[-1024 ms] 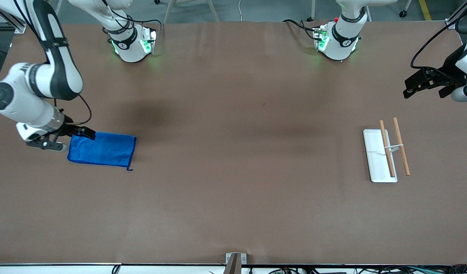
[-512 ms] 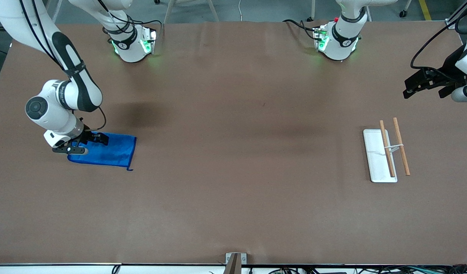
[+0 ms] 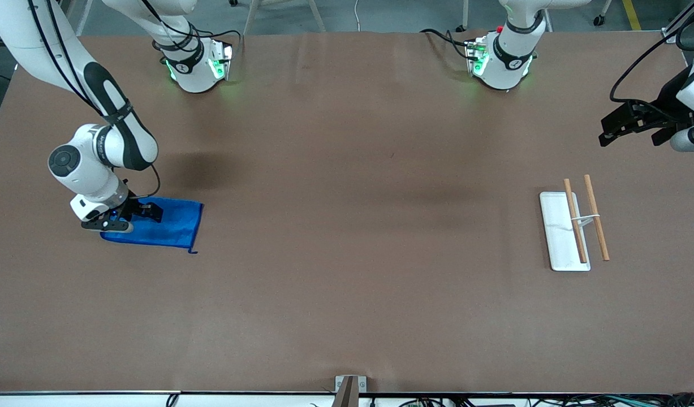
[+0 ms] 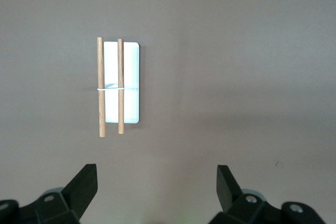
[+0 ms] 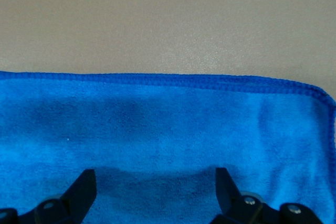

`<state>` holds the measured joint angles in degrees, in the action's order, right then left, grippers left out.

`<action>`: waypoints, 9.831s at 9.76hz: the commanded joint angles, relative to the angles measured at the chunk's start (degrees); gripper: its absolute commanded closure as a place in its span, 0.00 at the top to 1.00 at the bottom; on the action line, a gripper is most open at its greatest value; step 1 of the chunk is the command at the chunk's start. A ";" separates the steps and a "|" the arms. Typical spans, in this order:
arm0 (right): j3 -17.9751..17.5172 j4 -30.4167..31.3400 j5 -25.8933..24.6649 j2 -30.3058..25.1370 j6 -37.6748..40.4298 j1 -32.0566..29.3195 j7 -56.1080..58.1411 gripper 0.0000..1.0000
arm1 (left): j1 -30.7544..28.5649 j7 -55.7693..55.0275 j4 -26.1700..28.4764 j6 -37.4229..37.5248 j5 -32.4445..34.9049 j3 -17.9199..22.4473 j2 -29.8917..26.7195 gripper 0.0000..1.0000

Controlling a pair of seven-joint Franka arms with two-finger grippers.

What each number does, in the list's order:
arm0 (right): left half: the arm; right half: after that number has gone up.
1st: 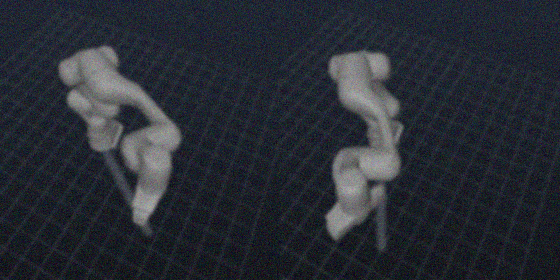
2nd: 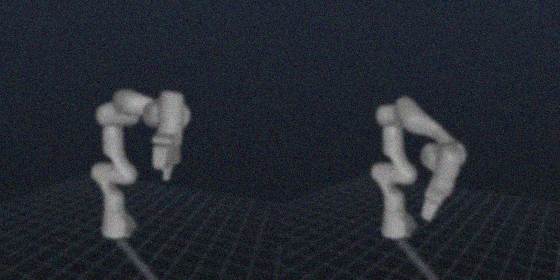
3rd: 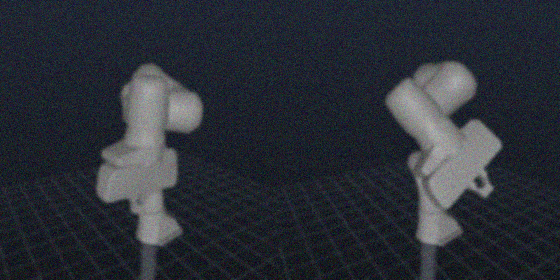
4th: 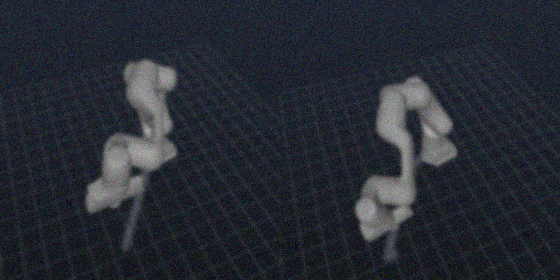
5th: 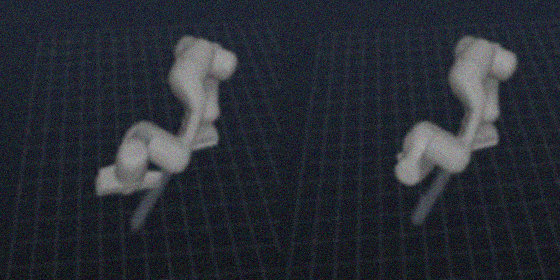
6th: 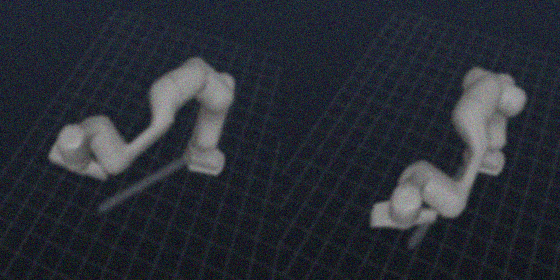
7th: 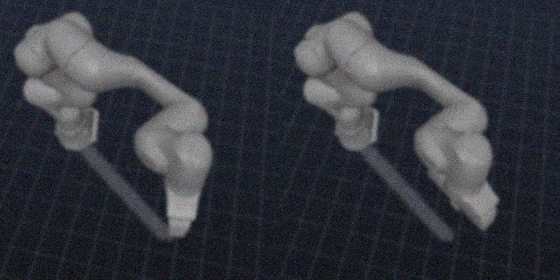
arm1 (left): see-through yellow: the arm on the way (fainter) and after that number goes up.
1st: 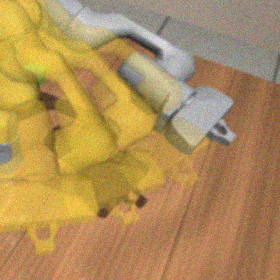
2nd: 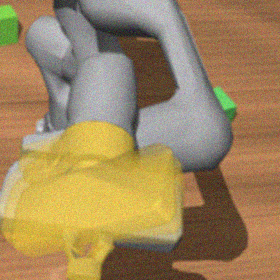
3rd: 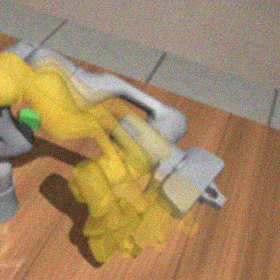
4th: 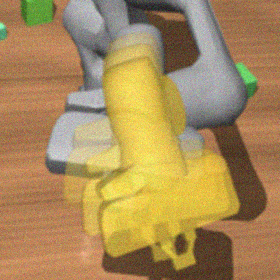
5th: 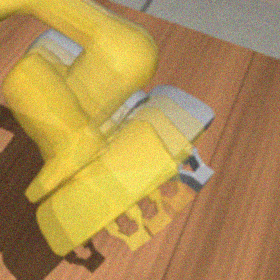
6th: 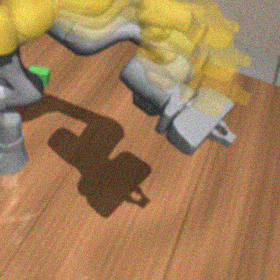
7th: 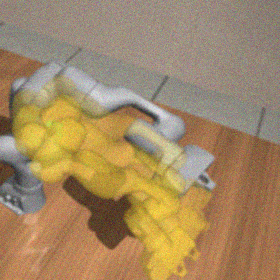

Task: Right arm passes towel to left arm to hang
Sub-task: 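Reach the right gripper down to the blue towel and pinch it, then lift the blue towel with the right gripper toward the table middle, then hold the towel up with the right gripper while the left gripper approaches, then grasp the towel with the left gripper and open the right gripper, then carry the towel with the left gripper while the right gripper withdraws, then drape the towel over the wooden dowels and open the left gripper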

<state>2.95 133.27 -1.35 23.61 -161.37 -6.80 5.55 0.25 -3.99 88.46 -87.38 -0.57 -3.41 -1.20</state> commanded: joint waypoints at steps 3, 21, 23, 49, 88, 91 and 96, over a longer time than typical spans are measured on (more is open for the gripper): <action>-0.58 1.38 0.56 -0.40 -0.53 -0.67 -0.09 0.26 | 0.37 -0.76 0.66 0.64 1.10 -0.10 1.02 1.00; -43.16 -33.69 49.89 -1.99 25.54 5.48 -16.45 0.01 | 0.81 -0.58 1.10 -0.59 -0.83 -0.19 1.90 1.00; -48.45 -35.78 58.96 1.42 19.45 7.93 -15.57 0.01 | 0.63 -0.23 2.15 -0.51 -4.43 -0.28 1.64 1.00; -50.24 -48.19 113.67 12.17 17.93 20.69 16.51 0.01 | -8.69 56.09 48.81 7.84 -92.30 -4.93 9.55 0.93; -0.05 -39.80 -4.72 -18.68 56.80 5.22 -12.75 1.00 | -8.68 10.50 4.35 -6.92 0.01 -4.59 19.73 0.00; 2.32 -47.92 -1.58 -22.35 70.20 5.22 -12.05 1.00 | -14.91 12.51 1.90 -7.10 3.20 -4.41 22.37 0.00; 2.85 -45.99 0.12 -24.57 69.79 6.53 -11.61 1.00 | -24.75 18.12 -1.27 -10.34 3.12 -4.41 28.35 0.00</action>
<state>5.72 86.18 -1.51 -0.29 -90.72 -0.76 -5.91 -22.64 12.07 88.83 -96.43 1.66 -7.35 23.63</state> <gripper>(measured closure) 0.000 0.960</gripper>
